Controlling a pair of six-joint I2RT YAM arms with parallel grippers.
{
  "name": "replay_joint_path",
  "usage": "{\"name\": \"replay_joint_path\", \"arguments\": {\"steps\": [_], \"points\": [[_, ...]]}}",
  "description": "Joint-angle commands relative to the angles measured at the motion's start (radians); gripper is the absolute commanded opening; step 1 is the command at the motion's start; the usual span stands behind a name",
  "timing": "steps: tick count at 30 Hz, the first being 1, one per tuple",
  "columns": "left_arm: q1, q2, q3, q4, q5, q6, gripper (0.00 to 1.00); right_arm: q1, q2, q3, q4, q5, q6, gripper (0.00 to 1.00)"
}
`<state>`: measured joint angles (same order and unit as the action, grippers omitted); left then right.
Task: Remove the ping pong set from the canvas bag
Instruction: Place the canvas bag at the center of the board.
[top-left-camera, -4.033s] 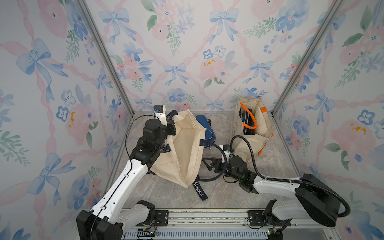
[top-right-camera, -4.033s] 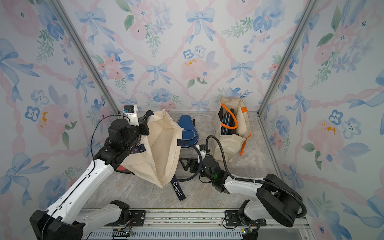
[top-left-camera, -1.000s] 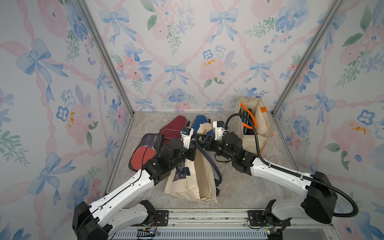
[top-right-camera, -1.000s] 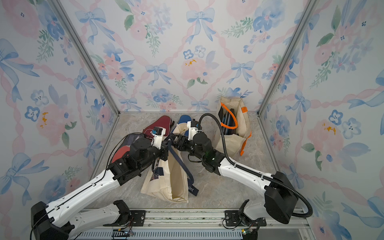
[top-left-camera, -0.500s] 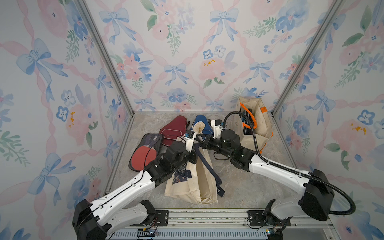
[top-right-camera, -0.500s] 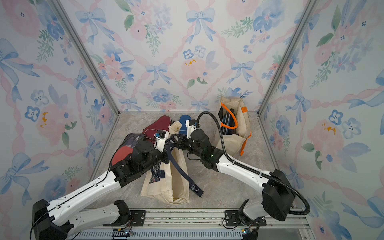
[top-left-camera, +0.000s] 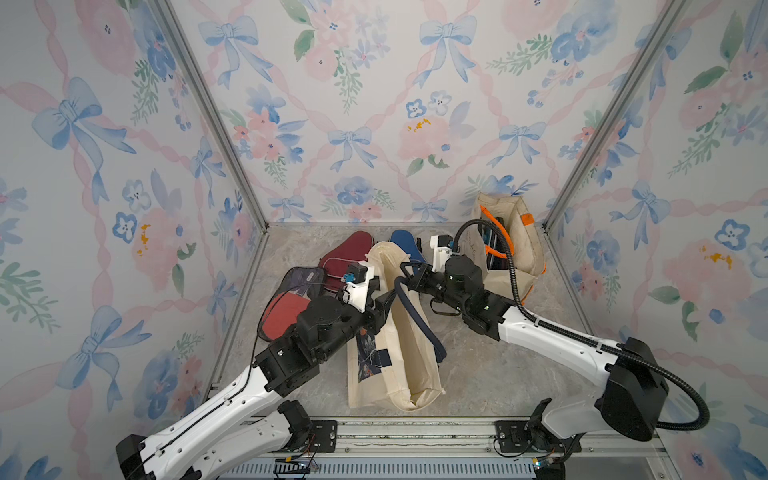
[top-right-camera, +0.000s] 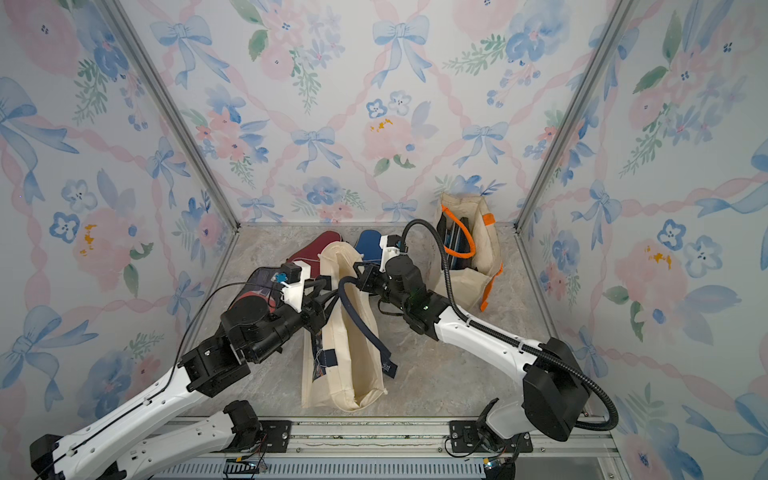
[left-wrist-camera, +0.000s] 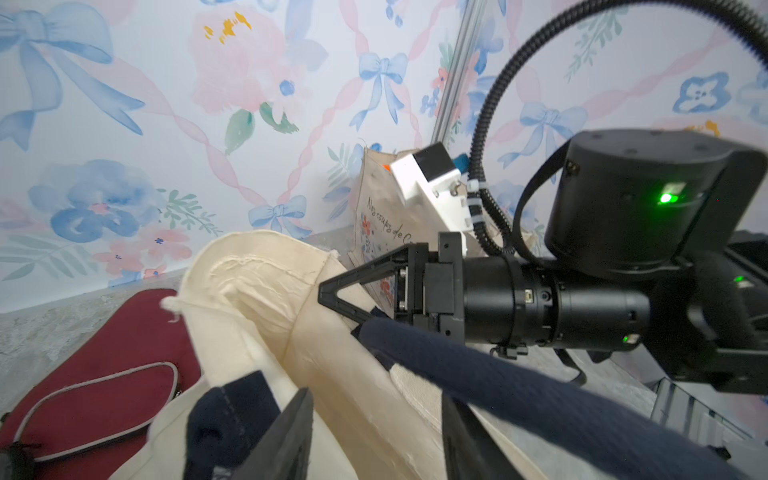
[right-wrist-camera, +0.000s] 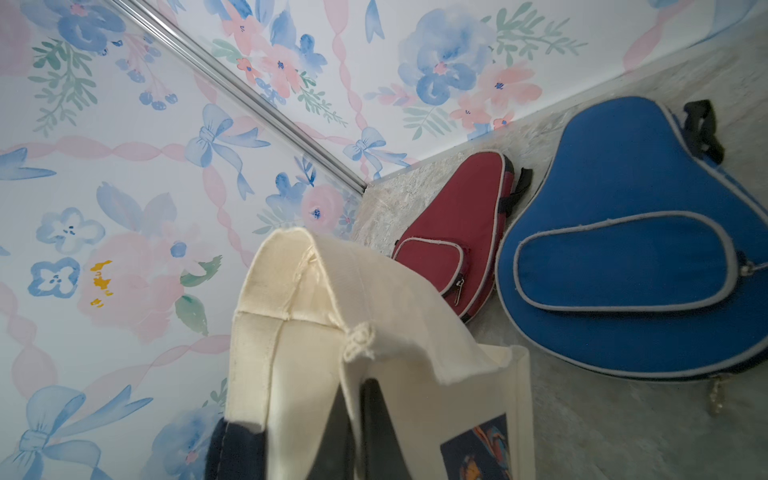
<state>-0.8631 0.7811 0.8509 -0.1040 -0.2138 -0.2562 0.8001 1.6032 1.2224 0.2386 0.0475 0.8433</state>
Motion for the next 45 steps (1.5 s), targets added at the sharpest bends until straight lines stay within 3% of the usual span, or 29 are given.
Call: {"name": "replay_joint_path", "arguments": {"steps": [1, 6, 13, 17, 21, 22, 23, 30, 37, 45], "points": [[0.012, -0.029, 0.019, -0.027, -0.069, 0.010, 0.57, -0.007, -0.028, -0.013, 0.025, 0.074, -0.038, 0.00], [0.018, -0.042, 0.039, -0.068, -0.101, -0.028, 0.61, -0.007, -0.052, -0.015, 0.037, 0.121, -0.036, 0.00], [0.036, -0.061, 0.039, -0.178, -0.236, -0.074, 0.70, -0.006, -0.069, -0.025, 0.027, 0.187, -0.044, 0.00], [0.086, -0.044, 0.034, -0.228, -0.218, -0.125, 0.75, -0.014, -0.056, -0.035, 0.037, 0.196, -0.037, 0.00], [0.164, -0.041, -0.009, -0.240, -0.139, -0.178, 0.82, -0.021, -0.035, -0.038, 0.050, 0.178, -0.021, 0.00], [0.191, -0.042, -0.021, -0.240, -0.104, -0.194, 0.96, -0.024, -0.030, -0.037, 0.054, 0.174, -0.017, 0.00], [0.218, -0.042, -0.031, -0.240, -0.073, -0.207, 0.98, -0.027, -0.024, -0.037, 0.054, 0.169, -0.015, 0.00], [0.370, -0.063, -0.085, -0.234, 0.133, -0.264, 0.98, -0.041, -0.004, -0.038, 0.048, 0.157, -0.013, 0.00], [0.372, -0.041, -0.206, -0.046, 0.342, -0.371, 0.98, -0.044, 0.034, -0.022, 0.065, 0.125, 0.004, 0.00], [0.355, 0.012, -0.269, 0.122, 0.389, -0.435, 0.98, -0.045, 0.035, -0.010, 0.054, 0.117, -0.006, 0.00]]}}
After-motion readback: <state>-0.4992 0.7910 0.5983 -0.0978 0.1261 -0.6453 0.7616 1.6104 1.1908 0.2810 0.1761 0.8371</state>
